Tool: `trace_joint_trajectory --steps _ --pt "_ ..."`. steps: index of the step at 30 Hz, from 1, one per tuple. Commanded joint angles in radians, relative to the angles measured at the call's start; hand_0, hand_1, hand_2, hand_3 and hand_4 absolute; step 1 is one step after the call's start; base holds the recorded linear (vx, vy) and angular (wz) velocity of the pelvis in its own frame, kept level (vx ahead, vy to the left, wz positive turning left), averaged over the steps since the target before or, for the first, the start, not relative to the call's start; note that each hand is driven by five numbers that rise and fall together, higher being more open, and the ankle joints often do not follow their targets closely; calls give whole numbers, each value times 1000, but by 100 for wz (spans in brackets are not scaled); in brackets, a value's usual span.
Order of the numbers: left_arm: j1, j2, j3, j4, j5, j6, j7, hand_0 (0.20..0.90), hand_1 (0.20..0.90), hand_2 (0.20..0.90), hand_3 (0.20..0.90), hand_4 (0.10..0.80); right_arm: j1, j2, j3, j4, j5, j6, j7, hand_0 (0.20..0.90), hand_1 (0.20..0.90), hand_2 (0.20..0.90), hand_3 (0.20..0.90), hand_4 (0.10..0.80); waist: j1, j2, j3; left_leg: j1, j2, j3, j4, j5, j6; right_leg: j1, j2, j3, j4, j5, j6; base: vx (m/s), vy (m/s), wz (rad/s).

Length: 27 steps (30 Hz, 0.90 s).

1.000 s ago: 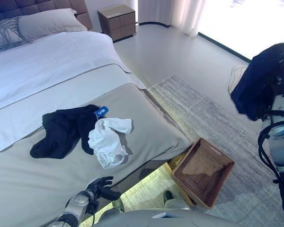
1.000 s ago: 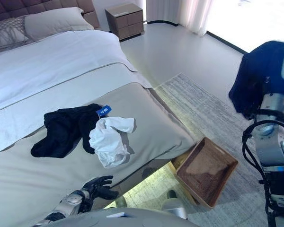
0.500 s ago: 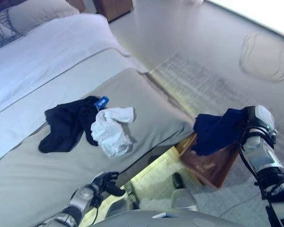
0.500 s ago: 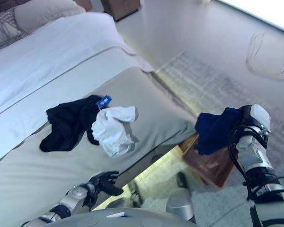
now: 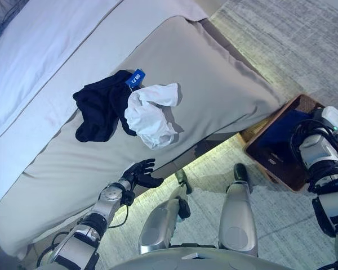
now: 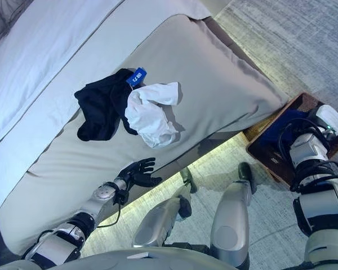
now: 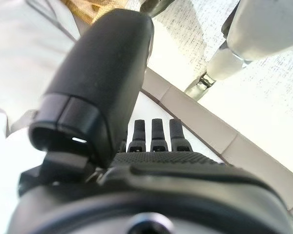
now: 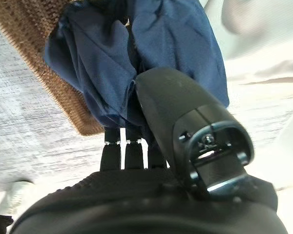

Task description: Pick up the clothes from the bed and place them into the basket

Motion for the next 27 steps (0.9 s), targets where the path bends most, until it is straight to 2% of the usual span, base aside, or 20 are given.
trace_joint_trajectory --steps 1,7,13,17,20,23,26,27 --pt "-16 44 -31 -41 -38 -40 -8 900 900 900 900 800 -117 -103 50 9 -1 20 -68 900 900 900 900 800 -6 -8 22 8 -42 -87 211 -240 24 78 59 -141 -115 27 -127 -29 10 5" --pt "16 55 -29 -70 -44 -27 -9 900 900 900 900 800 -47 -140 -6 30 75 18 -3 900 900 900 900 800 -5 -22 19 33 -38 -88 196 -233 20 107 62 -152 -126 31 -130 18 15 3" --pt "77 66 25 -58 -46 -8 0 900 900 900 900 800 80 -159 -90 -197 83 7 37 900 900 900 900 800 -7 -84 -4 84 -23 -84 167 -237 15 174 79 -164 -180 47 -125 77 42 9" --pt "124 63 80 -47 -53 7 11 900 900 900 900 800 171 -143 -161 -439 -17 -9 99 900 900 900 900 800 -6 -138 -31 126 -17 -78 140 -241 17 233 90 -169 -230 61 -115 110 96 -2" --pt "164 52 132 -37 -53 23 23 900 900 900 900 800 237 -88 -197 -717 -123 -11 180 900 900 900 900 800 7 -184 -57 149 -22 -80 122 -243 24 275 95 -177 -258 68 -104 120 132 5" --pt "190 38 171 -19 -44 33 43 900 900 900 900 800 262 -31 -185 -870 -162 -71 249 900 900 900 900 800 33 -228 -81 164 -27 -95 107 -242 32 307 93 -193 -270 71 -93 115 136 5" --pt "206 33 186 -2 -26 29 49 900 900 900 900 800 256 -9 -156 -922 -151 -104 295 900 900 900 900 800 64 -255 -98 171 -33 -120 99 -242 40 327 87 -209 -270 70 -85 107 118 25" --pt "215 32 189 7 -11 31 50 900 900 900 900 800 242 0 -129 -924 -142 -126 318 900 900 900 900 800 93 -268 -109 174 -37 -138 97 -241 45 342 79 -229 -267 68 -79 115 147 40"
